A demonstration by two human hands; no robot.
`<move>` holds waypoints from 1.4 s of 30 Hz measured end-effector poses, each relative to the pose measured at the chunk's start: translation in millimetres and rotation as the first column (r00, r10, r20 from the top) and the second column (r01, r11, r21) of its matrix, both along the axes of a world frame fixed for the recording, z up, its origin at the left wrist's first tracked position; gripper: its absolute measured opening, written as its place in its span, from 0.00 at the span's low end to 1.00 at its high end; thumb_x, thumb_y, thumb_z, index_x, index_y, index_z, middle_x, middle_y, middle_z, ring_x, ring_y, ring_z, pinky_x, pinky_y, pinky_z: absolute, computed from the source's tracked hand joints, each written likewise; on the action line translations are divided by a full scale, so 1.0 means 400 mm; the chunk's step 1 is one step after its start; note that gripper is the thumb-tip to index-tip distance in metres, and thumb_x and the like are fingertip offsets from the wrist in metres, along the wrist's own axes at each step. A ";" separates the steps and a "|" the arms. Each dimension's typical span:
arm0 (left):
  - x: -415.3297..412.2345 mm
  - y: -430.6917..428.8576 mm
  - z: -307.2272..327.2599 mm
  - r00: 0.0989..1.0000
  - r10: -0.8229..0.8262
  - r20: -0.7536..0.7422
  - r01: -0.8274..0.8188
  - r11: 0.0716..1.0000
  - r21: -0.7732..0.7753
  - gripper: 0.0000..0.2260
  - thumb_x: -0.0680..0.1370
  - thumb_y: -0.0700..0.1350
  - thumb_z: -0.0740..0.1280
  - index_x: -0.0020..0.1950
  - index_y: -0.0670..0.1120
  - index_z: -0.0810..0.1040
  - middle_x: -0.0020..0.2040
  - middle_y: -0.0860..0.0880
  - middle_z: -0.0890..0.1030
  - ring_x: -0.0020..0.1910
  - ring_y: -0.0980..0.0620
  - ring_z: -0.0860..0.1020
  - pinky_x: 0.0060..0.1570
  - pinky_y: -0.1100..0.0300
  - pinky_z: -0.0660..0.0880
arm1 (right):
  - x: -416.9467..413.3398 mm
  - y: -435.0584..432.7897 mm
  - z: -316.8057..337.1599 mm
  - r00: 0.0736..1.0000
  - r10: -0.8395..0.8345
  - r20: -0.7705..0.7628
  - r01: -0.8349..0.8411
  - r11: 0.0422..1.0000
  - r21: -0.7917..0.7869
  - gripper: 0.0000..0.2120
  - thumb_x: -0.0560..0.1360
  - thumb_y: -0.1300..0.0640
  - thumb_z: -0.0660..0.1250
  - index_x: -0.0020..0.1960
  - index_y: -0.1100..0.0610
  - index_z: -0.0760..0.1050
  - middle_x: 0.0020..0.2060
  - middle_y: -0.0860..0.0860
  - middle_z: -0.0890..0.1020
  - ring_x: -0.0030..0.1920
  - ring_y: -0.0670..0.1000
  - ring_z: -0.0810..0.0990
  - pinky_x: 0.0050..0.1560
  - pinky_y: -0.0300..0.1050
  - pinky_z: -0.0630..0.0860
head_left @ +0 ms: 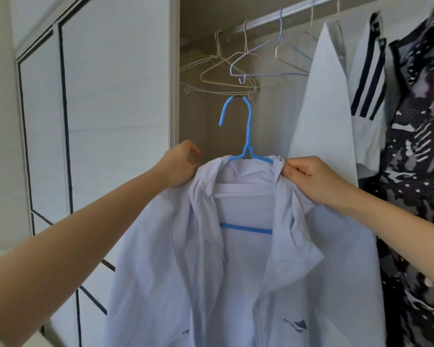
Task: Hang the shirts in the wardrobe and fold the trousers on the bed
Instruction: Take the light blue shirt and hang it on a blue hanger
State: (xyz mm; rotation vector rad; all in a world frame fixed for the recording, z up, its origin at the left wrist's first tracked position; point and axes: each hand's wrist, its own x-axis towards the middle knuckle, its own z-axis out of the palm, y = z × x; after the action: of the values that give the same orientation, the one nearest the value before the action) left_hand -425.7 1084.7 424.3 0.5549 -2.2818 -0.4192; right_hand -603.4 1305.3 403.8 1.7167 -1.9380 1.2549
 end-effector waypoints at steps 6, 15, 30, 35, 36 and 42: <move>0.006 0.080 -0.016 0.885 -0.459 0.075 0.460 0.888 -0.002 0.11 0.81 0.51 0.64 0.44 0.47 0.78 0.37 0.59 0.77 0.37 0.61 0.74 0.43 0.66 0.72 | -0.007 0.023 0.007 1.000 -0.016 0.027 0.016 1.000 -0.015 0.24 0.81 0.52 0.59 0.34 0.69 0.66 0.32 0.53 0.68 0.36 0.48 0.64 0.38 0.43 0.61; 0.015 0.032 -0.025 0.926 -0.313 -0.211 0.322 0.947 0.007 0.20 0.80 0.49 0.67 0.31 0.44 0.65 0.24 0.57 0.67 0.26 0.59 0.65 0.28 0.69 0.63 | -0.075 0.093 0.079 0.921 -0.324 -0.218 0.357 0.925 0.132 0.17 0.80 0.53 0.61 0.33 0.54 0.71 0.29 0.47 0.74 0.34 0.47 0.71 0.34 0.33 0.64; 0.038 -0.012 0.015 0.910 -0.159 -0.383 0.191 0.980 0.049 0.22 0.79 0.51 0.66 0.28 0.45 0.67 0.24 0.54 0.69 0.24 0.58 0.66 0.29 0.66 0.65 | -0.006 0.160 0.077 0.841 -0.475 -0.260 0.473 0.878 -0.074 0.15 0.76 0.59 0.60 0.63 0.51 0.67 0.54 0.48 0.74 0.49 0.49 0.74 0.51 0.51 0.74; 0.038 -0.001 0.023 0.909 -0.136 -0.395 0.170 0.984 0.053 0.22 0.80 0.51 0.65 0.27 0.47 0.67 0.21 0.56 0.69 0.24 0.58 0.66 0.29 0.65 0.64 | 0.037 0.169 0.044 0.729 -0.581 -0.362 0.544 0.813 -0.209 0.12 0.76 0.44 0.62 0.52 0.51 0.70 0.47 0.47 0.72 0.49 0.51 0.71 0.45 0.49 0.72; 0.039 -0.001 0.025 0.909 -0.134 -0.396 0.166 0.985 0.048 0.22 0.80 0.52 0.65 0.28 0.45 0.66 0.22 0.55 0.69 0.25 0.57 0.66 0.30 0.63 0.64 | 0.047 0.169 0.043 0.724 -0.606 -0.330 0.575 0.794 -0.197 0.16 0.76 0.39 0.57 0.46 0.51 0.71 0.43 0.47 0.76 0.46 0.52 0.74 0.45 0.50 0.74; 0.043 0.008 0.029 0.918 -0.151 -0.368 0.159 0.987 -0.009 0.22 0.80 0.52 0.65 0.31 0.43 0.67 0.27 0.50 0.69 0.27 0.55 0.66 0.32 0.62 0.64 | 0.048 0.138 0.051 0.847 -0.482 -0.223 0.471 0.876 -0.106 0.23 0.78 0.50 0.63 0.27 0.53 0.63 0.21 0.47 0.69 0.27 0.50 0.72 0.35 0.49 0.72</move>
State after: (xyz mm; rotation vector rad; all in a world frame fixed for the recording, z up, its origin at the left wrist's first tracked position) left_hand -408.5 1088.1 435.8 0.2766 -1.9649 -0.5748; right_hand -584.2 1360.6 424.2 1.1835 -1.9937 0.8538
